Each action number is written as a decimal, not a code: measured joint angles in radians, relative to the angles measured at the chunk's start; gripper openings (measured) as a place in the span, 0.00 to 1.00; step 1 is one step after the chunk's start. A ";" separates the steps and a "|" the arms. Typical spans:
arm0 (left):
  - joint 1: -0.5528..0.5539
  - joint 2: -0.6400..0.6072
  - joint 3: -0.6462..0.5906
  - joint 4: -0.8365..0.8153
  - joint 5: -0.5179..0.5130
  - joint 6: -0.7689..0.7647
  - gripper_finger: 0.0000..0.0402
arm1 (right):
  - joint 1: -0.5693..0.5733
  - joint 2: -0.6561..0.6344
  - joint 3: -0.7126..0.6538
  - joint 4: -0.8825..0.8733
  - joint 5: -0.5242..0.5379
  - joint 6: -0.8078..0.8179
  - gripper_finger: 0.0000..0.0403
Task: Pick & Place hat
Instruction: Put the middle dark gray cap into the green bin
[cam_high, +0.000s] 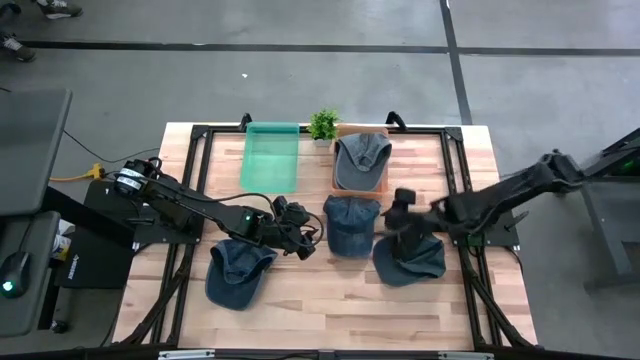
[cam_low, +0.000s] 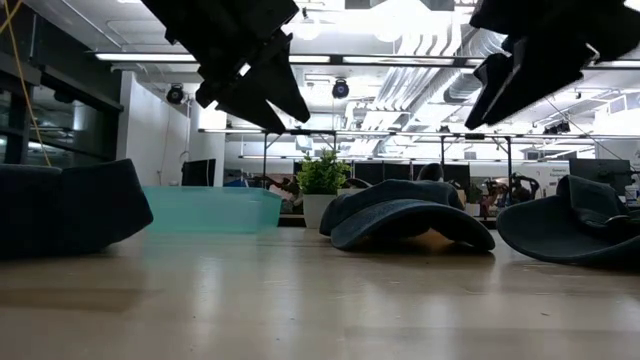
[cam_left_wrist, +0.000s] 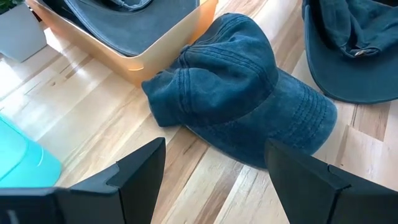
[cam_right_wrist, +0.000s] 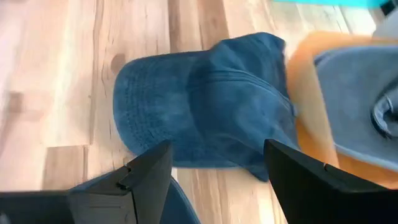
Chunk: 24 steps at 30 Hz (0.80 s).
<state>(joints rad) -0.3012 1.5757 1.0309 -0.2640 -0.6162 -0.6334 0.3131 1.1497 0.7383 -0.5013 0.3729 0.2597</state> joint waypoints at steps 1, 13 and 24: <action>0.000 0.000 0.000 0.001 0.001 0.000 0.67 | 0.030 0.031 0.000 0.017 0.030 0.002 0.61; 0.000 0.000 0.000 0.016 0.007 0.000 0.67 | 0.218 0.372 0.000 0.321 0.229 -0.052 0.61; 0.000 0.000 0.000 0.030 0.027 0.000 0.67 | 0.290 0.513 0.000 0.472 0.315 -0.086 0.61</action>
<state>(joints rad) -0.3012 1.5757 1.0309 -0.2344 -0.5892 -0.6334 0.6033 1.6628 0.7380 -0.0294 0.6877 0.1739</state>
